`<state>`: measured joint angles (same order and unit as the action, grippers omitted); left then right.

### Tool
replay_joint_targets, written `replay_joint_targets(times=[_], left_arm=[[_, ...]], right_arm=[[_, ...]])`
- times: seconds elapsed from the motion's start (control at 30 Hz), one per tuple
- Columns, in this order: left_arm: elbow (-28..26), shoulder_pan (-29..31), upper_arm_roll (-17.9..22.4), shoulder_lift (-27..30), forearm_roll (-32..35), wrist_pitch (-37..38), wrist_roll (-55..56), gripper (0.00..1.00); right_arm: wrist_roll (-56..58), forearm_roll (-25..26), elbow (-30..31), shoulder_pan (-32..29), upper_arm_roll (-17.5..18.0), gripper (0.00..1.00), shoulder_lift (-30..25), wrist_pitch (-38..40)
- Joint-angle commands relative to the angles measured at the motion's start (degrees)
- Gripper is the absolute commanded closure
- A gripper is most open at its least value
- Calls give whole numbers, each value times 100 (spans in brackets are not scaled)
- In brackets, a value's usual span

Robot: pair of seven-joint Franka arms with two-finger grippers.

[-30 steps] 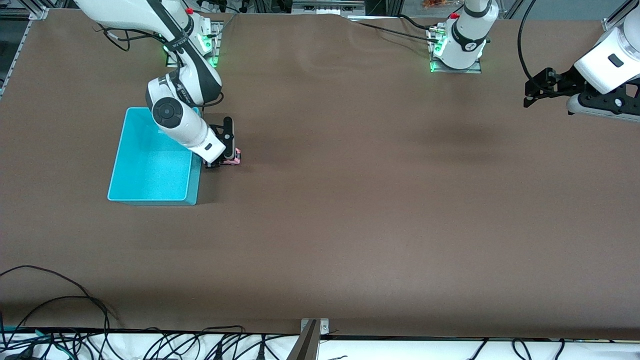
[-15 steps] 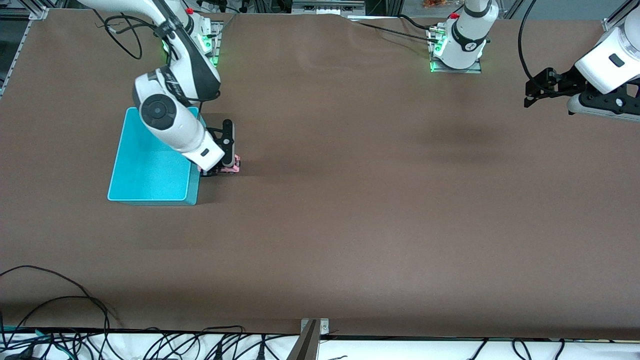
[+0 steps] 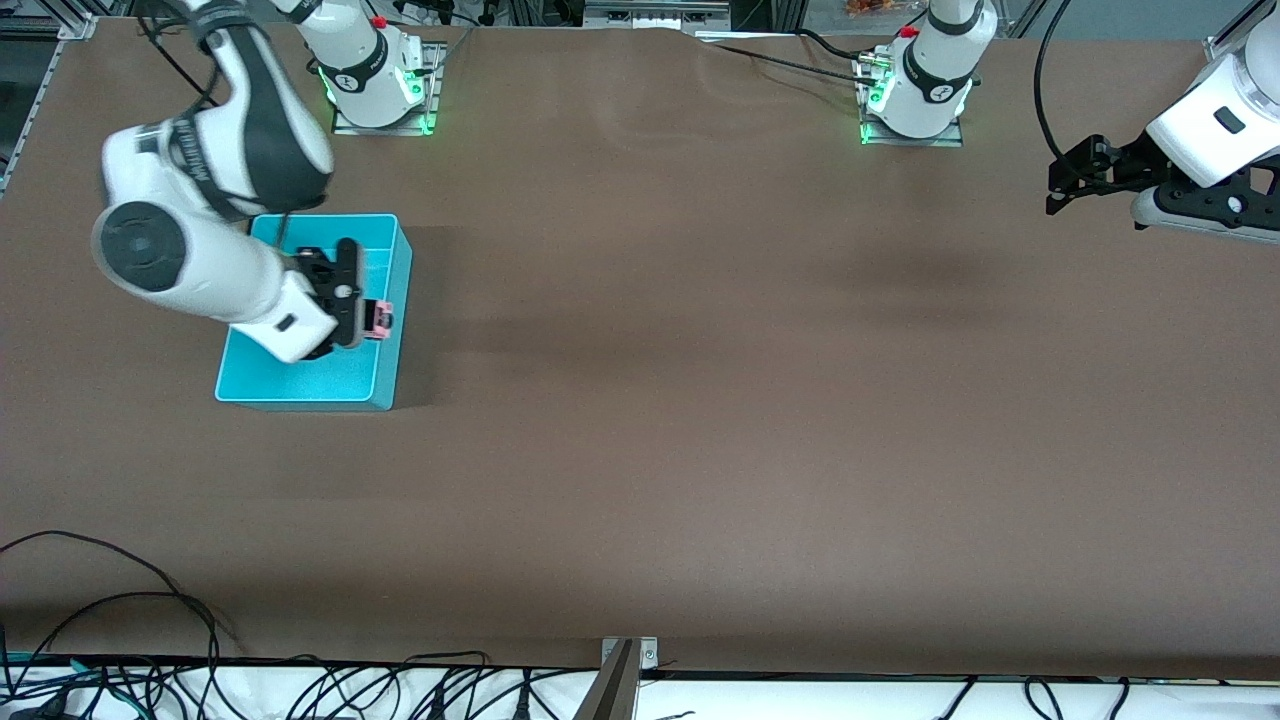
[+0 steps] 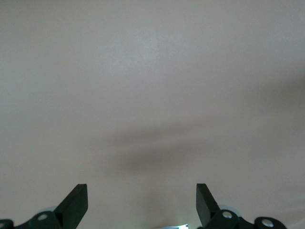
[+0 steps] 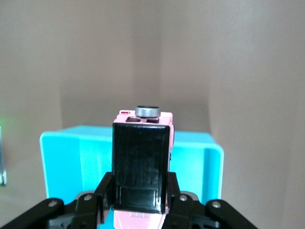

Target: Wind and store pink jeep toy

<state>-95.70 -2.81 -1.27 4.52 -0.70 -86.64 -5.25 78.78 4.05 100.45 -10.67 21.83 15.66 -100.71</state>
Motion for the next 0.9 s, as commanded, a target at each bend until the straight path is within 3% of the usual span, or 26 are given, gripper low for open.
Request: replay_joint_targets(times=[0.0, 0.27, 0.57, 0.87], left_arm=[[227, 44, -49, -109, -18, 147, -2, 0], [227, 0, -66, -109, -18, 147, 50, 0], [227, 8, -75, -109, -18, 147, 50, 0], [218, 8, -75, -109, -18, 147, 50, 0]], right_arm=[[901, -352, -43, -514, -20, 77, 69, 307], [1113, -343, 887, -647, -152, 77, -89, -61], [1288, -335, 2601, -647, -231, 77, -827, -1502], [1938, -335, 3463, -647, -670, 77, -696, -2873]])
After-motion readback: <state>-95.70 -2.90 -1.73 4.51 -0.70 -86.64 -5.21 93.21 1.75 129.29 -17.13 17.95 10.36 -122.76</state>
